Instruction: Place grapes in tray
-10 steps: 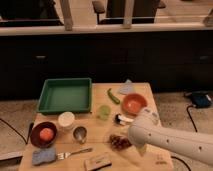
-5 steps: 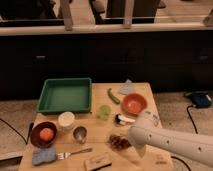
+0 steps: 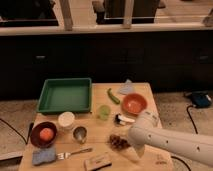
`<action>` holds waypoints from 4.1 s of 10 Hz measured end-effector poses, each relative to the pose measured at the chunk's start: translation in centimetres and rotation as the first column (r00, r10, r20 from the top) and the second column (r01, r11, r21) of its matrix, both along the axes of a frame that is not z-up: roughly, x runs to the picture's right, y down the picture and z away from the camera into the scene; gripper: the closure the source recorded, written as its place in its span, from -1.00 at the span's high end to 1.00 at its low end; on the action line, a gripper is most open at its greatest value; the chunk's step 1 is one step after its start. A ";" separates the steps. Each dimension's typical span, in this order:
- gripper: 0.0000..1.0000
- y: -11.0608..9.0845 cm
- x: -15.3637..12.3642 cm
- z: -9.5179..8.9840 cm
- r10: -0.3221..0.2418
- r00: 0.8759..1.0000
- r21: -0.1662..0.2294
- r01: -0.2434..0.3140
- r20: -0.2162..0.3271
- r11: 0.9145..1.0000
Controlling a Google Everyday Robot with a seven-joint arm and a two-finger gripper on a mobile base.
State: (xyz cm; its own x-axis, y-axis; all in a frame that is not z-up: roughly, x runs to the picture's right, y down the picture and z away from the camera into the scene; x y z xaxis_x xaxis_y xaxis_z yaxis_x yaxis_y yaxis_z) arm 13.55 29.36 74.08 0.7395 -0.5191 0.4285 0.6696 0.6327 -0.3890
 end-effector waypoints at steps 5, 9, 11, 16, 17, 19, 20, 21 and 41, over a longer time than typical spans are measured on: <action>0.60 0.3 -0.4 0.3 -0.021 0.999 -0.004 0.021 0.026 1.000; 0.60 0.6 -0.4 0.6 -0.034 0.999 -0.008 0.035 0.040 0.999; 0.60 0.7 -0.5 0.7 -0.041 0.998 -0.008 0.042 0.047 0.999; 0.60 0.9 -0.5 0.9 -0.066 0.996 -0.007 0.066 0.066 0.998; 0.60 1.0 -0.5 1.0 -0.073 0.995 -0.008 0.074 0.072 0.997; 0.60 1.0 -0.5 1.0 -0.085 0.993 -0.007 0.086 0.081 0.996; 0.60 1.0 -0.5 1.0 -0.088 0.993 -0.007 0.089 0.082 0.996; 0.60 1.1 -0.5 1.1 -0.100 0.991 -0.006 0.100 0.089 0.995; 0.60 1.6 -0.7 1.4 -0.208 0.966 0.004 0.210 0.156 0.978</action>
State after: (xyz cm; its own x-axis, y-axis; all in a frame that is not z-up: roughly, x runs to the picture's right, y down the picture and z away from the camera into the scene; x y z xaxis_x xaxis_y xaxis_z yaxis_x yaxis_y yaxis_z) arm 12.90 30.93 75.46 0.5392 -0.6488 0.5369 0.8392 0.4678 -0.2775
